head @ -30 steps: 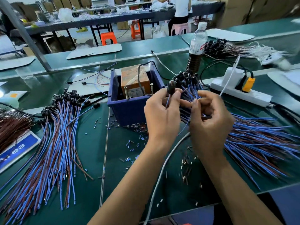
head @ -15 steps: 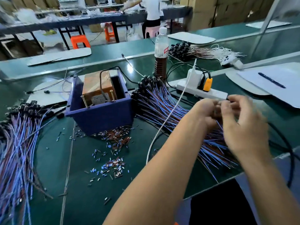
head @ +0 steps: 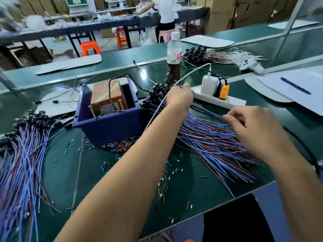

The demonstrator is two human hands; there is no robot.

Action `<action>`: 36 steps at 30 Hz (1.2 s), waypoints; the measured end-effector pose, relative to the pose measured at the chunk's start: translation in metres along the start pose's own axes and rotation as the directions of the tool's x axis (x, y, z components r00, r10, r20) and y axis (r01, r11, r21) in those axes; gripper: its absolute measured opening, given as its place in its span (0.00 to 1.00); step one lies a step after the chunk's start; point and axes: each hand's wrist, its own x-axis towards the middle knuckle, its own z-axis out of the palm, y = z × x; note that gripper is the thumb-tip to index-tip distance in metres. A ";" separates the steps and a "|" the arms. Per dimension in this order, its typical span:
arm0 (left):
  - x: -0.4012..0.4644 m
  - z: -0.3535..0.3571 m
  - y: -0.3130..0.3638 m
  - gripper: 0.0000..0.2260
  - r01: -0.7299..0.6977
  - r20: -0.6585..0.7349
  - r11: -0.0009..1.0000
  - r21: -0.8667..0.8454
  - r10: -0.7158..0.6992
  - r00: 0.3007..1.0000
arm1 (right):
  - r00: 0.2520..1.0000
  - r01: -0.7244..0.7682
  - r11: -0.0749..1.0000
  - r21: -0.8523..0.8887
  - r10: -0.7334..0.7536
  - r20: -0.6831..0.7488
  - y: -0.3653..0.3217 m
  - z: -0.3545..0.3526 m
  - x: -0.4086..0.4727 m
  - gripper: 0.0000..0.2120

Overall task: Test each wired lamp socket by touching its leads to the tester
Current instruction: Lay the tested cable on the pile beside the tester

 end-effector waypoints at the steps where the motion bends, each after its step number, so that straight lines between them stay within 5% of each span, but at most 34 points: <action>1: 0.002 -0.004 -0.003 0.18 -0.052 -0.052 0.983 0.177 0.062 0.997 | 1.000 -0.011 1.000 -0.010 0.011 0.028 -0.001 0.005 0.002 0.09; 5: 0.004 -0.017 -0.013 0.19 -0.090 -0.178 0.955 0.283 0.145 0.973 | 0.997 -0.078 0.996 -0.031 0.078 -0.001 -0.004 0.033 0.005 0.08; 9: -0.007 -0.027 -0.026 0.16 -0.077 -0.118 0.983 0.169 0.097 0.988 | 0.997 -0.079 0.988 -0.133 0.081 0.012 -0.006 0.056 0.003 0.10; 13: -0.050 -0.047 -0.049 0.19 -0.240 -0.071 0.950 0.198 0.258 0.963 | 0.990 -0.082 0.990 -0.118 0.068 -0.120 -0.017 0.066 0.002 0.08; 17: -0.089 -0.098 -0.078 0.20 -0.540 -0.081 0.688 0.484 0.650 0.755 | 0.967 0.149 0.986 0.070 -0.130 -0.219 -0.071 0.078 -0.007 0.08; 20: -0.109 -0.145 -0.103 0.21 -0.585 -0.200 0.553 0.594 0.806 0.558 | 0.938 0.343 0.925 0.165 -0.348 -0.002 -0.124 0.096 -0.022 0.08; 23: -0.112 -0.199 -0.121 0.21 -0.485 -0.466 0.649 0.586 0.759 0.454 | 0.803 0.509 0.846 0.155 -0.532 0.267 -0.177 0.120 -0.037 0.06; 25: -0.102 -0.239 -0.127 0.19 -0.279 -0.582 0.713 0.643 0.692 0.427 | 0.665 0.622 0.776 0.102 -0.593 0.454 -0.216 0.145 -0.044 0.06; 28: -0.079 -0.295 -0.134 0.12 0.190 -0.588 0.600 0.777 0.586 0.557 | 0.473 0.755 0.653 0.051 -0.598 0.647 -0.266 0.183 -0.059 0.13; 31: -0.067 -0.333 -0.144 0.14 0.484 -0.609 0.377 0.790 0.383 0.695 | 0.449 0.782 0.623 0.007 -0.571 0.687 -0.294 0.206 -0.060 0.13; 36: -0.057 -0.349 -0.156 0.10 0.543 -0.671 0.413 0.731 0.293 0.681 | 0.511 0.678 0.733 0.051 -0.520 0.685 -0.297 0.221 -0.039 0.13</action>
